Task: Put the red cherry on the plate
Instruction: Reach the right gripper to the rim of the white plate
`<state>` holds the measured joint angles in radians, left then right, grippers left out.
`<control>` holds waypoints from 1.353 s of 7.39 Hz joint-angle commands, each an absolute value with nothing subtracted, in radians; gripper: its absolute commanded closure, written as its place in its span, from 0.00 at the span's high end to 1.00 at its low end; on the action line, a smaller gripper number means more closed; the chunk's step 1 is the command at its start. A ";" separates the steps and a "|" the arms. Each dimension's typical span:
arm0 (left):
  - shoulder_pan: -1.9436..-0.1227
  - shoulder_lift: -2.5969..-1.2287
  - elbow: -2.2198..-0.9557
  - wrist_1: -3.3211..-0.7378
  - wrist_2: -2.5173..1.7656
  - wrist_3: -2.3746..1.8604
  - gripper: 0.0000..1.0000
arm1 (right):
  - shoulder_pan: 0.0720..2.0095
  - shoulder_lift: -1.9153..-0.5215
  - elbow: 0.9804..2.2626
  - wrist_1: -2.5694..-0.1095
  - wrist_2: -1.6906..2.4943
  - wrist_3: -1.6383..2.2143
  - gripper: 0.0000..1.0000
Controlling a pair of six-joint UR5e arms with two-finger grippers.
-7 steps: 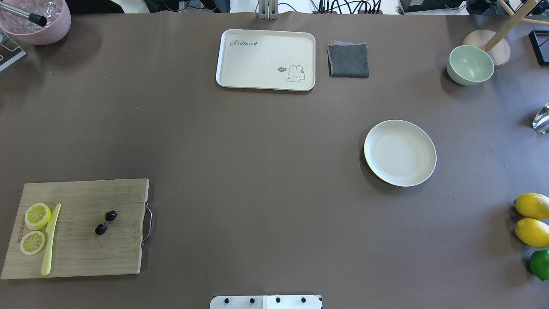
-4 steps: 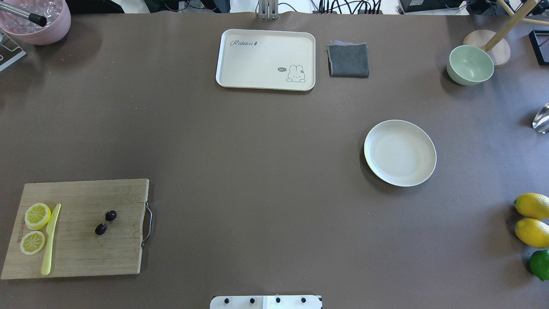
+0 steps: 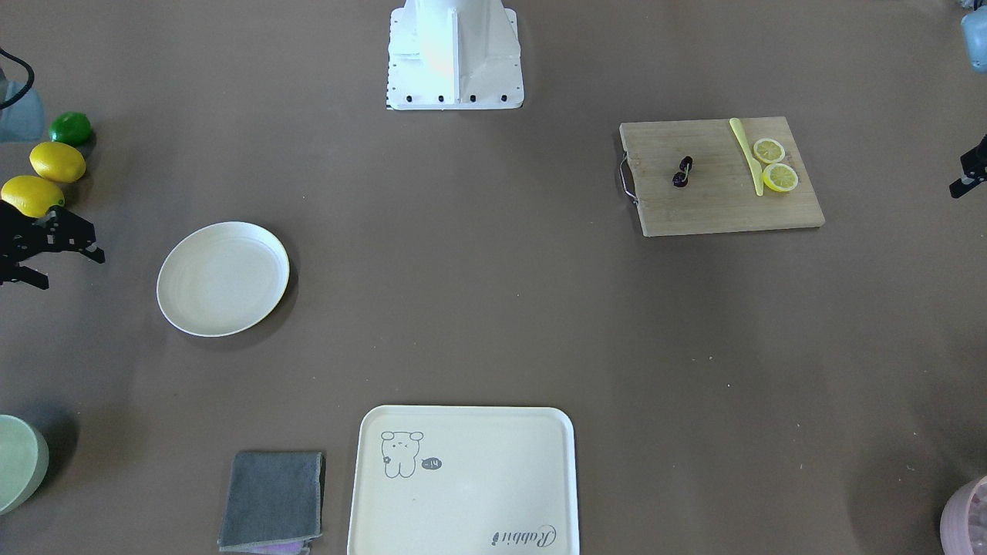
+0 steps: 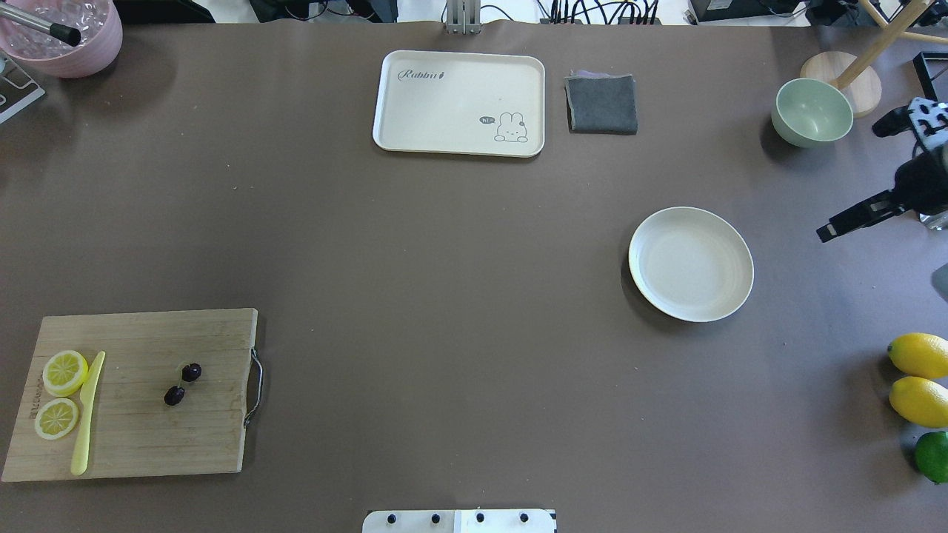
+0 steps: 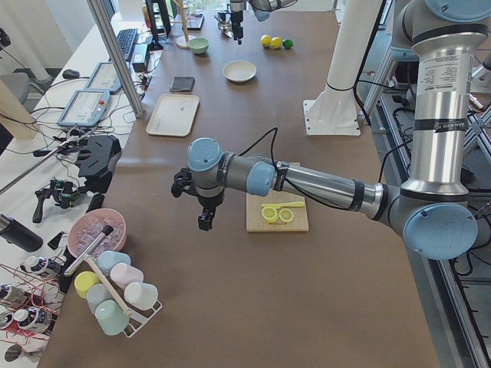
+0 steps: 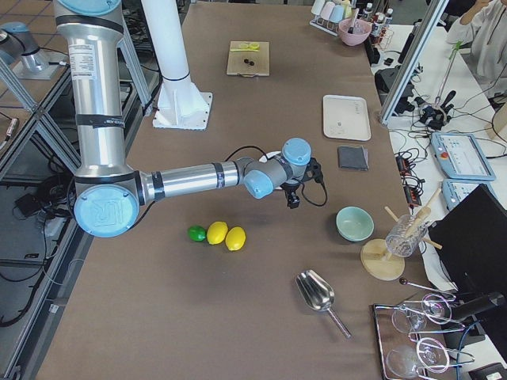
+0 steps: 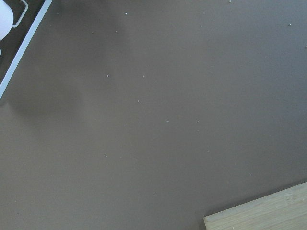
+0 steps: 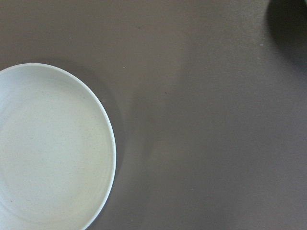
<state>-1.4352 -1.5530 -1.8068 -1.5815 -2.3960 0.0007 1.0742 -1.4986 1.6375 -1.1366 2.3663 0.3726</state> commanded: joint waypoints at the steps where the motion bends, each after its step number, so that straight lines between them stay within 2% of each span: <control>1: -1.425 -1.545 -1.807 -1.582 -2.398 0.002 0.98 | 0.985 -1.457 1.577 -1.062 2.347 0.463 0.98; 3: -1.417 -1.543 -1.807 -1.583 -2.395 0.003 0.98 | 0.959 -1.425 1.502 -0.983 2.317 0.491 0.97; 4: -1.417 -1.533 -1.809 -1.583 -2.393 0.005 0.98 | 0.948 -1.410 1.477 -0.982 2.313 0.538 0.93; 5: -1.417 -1.529 -1.810 -1.595 -2.393 0.003 0.98 | 0.946 -1.405 1.479 -0.976 2.316 0.569 0.74; 7: -1.410 -1.529 -1.807 -1.626 -2.393 -0.044 0.98 | 0.945 -1.397 1.480 -0.976 2.321 0.598 0.00; 9: -1.379 -1.516 -1.810 -1.678 -2.395 -0.130 0.98 | 0.940 -1.397 1.485 -0.976 2.322 0.601 0.00; 10: -1.314 -1.514 -1.844 -1.771 -2.390 -0.334 0.98 | 0.939 -1.393 1.499 -0.976 2.322 0.624 0.00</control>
